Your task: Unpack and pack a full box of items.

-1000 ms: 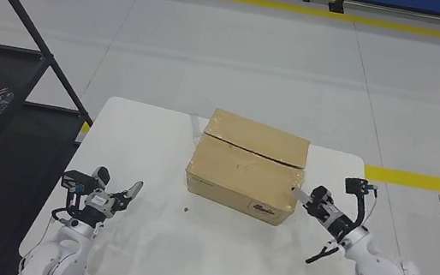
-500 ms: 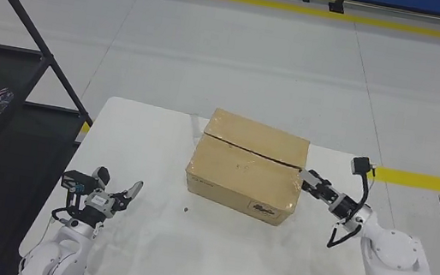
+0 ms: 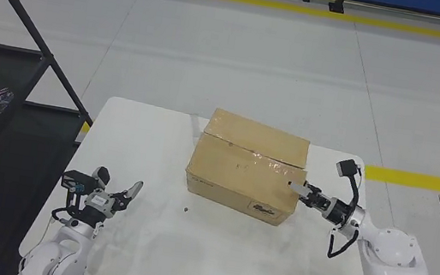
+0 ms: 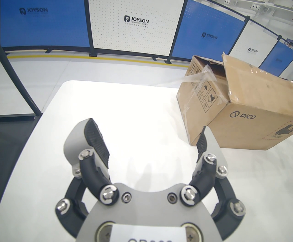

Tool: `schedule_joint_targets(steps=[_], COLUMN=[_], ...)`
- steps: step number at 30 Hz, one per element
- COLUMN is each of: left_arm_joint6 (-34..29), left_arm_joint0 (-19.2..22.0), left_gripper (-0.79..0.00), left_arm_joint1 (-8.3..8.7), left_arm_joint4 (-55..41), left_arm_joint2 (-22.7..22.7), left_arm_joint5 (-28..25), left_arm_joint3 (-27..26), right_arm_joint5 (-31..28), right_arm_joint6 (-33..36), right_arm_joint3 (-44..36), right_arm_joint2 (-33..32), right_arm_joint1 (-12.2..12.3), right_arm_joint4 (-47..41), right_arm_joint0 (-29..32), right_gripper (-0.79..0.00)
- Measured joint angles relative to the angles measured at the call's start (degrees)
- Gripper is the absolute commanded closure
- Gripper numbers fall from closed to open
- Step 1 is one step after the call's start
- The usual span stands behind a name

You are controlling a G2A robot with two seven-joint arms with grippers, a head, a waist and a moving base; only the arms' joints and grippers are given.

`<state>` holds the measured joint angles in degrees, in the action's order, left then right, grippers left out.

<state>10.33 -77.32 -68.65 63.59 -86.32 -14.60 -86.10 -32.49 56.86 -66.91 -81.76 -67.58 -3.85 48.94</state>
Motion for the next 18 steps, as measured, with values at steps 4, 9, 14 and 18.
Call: schedule_joint_targets(steps=[4, 9, 14, 18], left_arm_joint6=[0.0, 0.0, 0.0, 0.0], left_arm_joint0=[0.0, 0.0, 0.0, 0.0], left_gripper=[-0.785, -0.785, -0.785, -0.785], left_arm_joint1=[0.0, 0.0, 0.0, 0.0], left_arm_joint4=[0.0, 0.0, 0.0, 0.0], left_arm_joint2=[0.0, 0.0, 0.0, 0.0], left_arm_joint5=[0.0, 0.0, 0.0, 0.0], left_arm_joint3=[0.0, 0.0, 0.0, 0.0], right_arm_joint5=[-0.2, -0.4, -0.2, -1.0], right_arm_joint6=[-0.2, -1.0, -1.5, -1.0], right_arm_joint3=[-0.9, -2.2, -2.9, -2.7], right_arm_joint2=[0.7, 1.4, 2.1, 2.8], right_arm_joint1=[0.2, 0.4, 0.6, 0.8], right_arm_joint4=[0.0, 0.4, 0.7, 0.0], right_arm_joint0=[0.4, 1.0, 1.3, 1.2], right_gripper=[-0.265, -0.129, 0.0, 0.0])
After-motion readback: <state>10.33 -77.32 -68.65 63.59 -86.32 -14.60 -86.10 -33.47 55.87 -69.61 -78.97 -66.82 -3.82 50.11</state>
